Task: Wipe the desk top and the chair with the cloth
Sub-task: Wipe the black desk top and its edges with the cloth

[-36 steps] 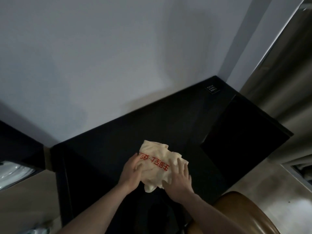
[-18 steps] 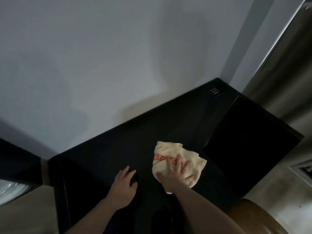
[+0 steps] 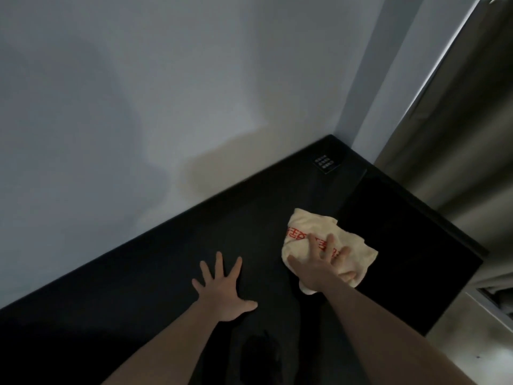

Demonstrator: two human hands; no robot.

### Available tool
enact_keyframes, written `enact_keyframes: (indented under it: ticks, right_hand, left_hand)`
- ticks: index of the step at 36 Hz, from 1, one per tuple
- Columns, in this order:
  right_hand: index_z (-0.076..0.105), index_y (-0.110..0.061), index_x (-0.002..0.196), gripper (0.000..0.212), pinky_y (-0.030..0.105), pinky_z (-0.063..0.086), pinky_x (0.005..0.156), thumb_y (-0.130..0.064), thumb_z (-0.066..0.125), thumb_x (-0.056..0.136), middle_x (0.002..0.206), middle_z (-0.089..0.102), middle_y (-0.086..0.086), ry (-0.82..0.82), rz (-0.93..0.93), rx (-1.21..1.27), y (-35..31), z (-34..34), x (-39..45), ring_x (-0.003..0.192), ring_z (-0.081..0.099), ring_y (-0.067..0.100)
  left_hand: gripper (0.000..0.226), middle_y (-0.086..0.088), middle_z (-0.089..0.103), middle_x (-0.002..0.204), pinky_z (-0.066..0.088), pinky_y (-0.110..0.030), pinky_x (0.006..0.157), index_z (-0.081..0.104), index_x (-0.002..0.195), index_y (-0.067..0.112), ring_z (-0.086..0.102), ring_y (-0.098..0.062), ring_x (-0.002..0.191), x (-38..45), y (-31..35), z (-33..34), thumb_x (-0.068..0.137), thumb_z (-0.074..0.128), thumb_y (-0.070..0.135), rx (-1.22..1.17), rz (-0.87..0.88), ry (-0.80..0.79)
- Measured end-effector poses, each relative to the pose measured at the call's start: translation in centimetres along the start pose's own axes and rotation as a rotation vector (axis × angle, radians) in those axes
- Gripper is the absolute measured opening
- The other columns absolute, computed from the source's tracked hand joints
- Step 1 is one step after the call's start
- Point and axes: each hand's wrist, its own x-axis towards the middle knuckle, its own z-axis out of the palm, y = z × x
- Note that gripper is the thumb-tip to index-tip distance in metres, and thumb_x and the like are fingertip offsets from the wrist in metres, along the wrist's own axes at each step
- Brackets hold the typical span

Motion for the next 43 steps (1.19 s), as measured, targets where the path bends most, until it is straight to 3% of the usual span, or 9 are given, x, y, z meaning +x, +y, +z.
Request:
enact_keyframes:
  ticks: [6, 12, 28, 30, 33, 36, 38, 43]
  right_hand:
    - [-0.007, -0.053, 0.154, 0.089, 0.076, -0.01, 0.11, -0.084, 0.039, 0.084, 0.161, -0.034, -0.01, 0.076, 0.036, 0.036, 1.9, -4.6, 6.2, 0.145, -0.036, 0.039]
    - [-0.008, -0.053, 0.153, 0.092, 0.077, -0.012, 0.109, -0.088, 0.037, 0.081, 0.16, -0.037, -0.009, 0.11, 0.046, 0.019, 3.9, -9.0, 11.6, 0.145, -0.037, 0.039]
    - [-0.008, -0.046, 0.157, 0.115, 0.077, -0.007, 0.111, -0.096, 0.045, 0.068, 0.166, -0.024, -0.004, 0.259, 0.09, 0.041, 3.7, -17.6, 22.2, 0.149, -0.025, 0.045]
    - [-0.008, -0.044, 0.157, 0.116, 0.077, -0.006, 0.112, -0.098, 0.041, 0.067, 0.166, -0.024, -0.002, 0.274, 0.077, 0.033, 3.3, -18.0, 23.1, 0.148, -0.025, 0.046]
    - [0.001, -0.043, 0.159, 0.126, 0.075, -0.003, 0.114, -0.102, 0.019, 0.049, 0.168, -0.014, 0.004, 0.336, 0.067, 0.017, 3.4, -18.2, 24.6, 0.15, -0.017, 0.048]
    - [0.009, -0.039, 0.16, 0.105, 0.074, 0.001, 0.115, -0.094, 0.029, 0.073, 0.169, -0.006, 0.005, 0.359, 0.015, 0.009, 3.5, -18.0, 24.1, 0.151, -0.01, 0.046]
    - [0.007, -0.039, 0.16, 0.089, 0.075, 0.002, 0.115, -0.084, 0.032, 0.087, 0.169, -0.009, 0.0, 0.352, -0.022, 0.023, 3.8, -17.5, 23.2, 0.152, -0.015, 0.042]
    - [0.003, -0.039, 0.16, 0.08, 0.071, 0.004, 0.117, -0.075, 0.03, 0.094, 0.17, -0.007, -0.004, 0.34, -0.1, -0.085, 5.3, -14.4, 20.1, 0.155, -0.013, 0.034]
  left_hand:
    - [0.146, -0.009, -0.058, 0.147, -0.008, -0.079, 0.112, -0.038, 0.145, 0.049, -0.039, -0.059, 0.137, 3.9, 5.1, -2.9, 0.057, 0.072, 0.088, -0.099, -0.126, -0.06]
    - [0.156, -0.006, -0.069, 0.133, -0.007, -0.082, 0.11, -0.052, 0.131, 0.051, -0.045, -0.06, 0.131, 6.0, 6.8, -3.8, 0.049, 0.075, 0.089, -0.163, -0.212, -0.099]
    - [0.157, 0.0, -0.074, 0.124, -0.012, -0.08, 0.108, -0.053, 0.128, 0.055, -0.051, -0.055, 0.128, 6.5, 7.0, -3.7, 0.05, 0.082, 0.079, -0.222, -0.216, -0.094]
    - [0.158, 0.0, -0.074, 0.123, -0.012, -0.08, 0.108, -0.053, 0.127, 0.055, -0.052, -0.054, 0.127, 6.5, 7.0, -3.6, 0.05, 0.082, 0.079, -0.22, -0.215, -0.092]
    - [0.158, 0.0, -0.075, 0.121, -0.012, -0.08, 0.109, -0.054, 0.126, 0.055, -0.052, -0.054, 0.127, 6.7, 6.9, -3.5, 0.051, 0.083, 0.078, -0.221, -0.213, -0.093]
    - [0.158, 0.0, -0.075, 0.122, -0.012, -0.08, 0.108, -0.054, 0.127, 0.054, -0.051, -0.054, 0.128, 6.7, 6.9, -3.5, 0.051, 0.082, 0.079, -0.216, -0.212, -0.092]
    - [0.157, -0.001, -0.075, 0.123, -0.011, -0.081, 0.108, -0.054, 0.127, 0.053, -0.051, -0.055, 0.128, 6.6, 6.9, -3.6, 0.05, 0.08, 0.081, -0.209, -0.208, -0.091]
    - [0.157, -0.002, -0.075, 0.122, -0.011, -0.081, 0.108, -0.055, 0.126, 0.052, -0.05, -0.056, 0.129, 6.1, 6.9, -3.8, 0.05, 0.079, 0.083, -0.204, -0.203, -0.085]
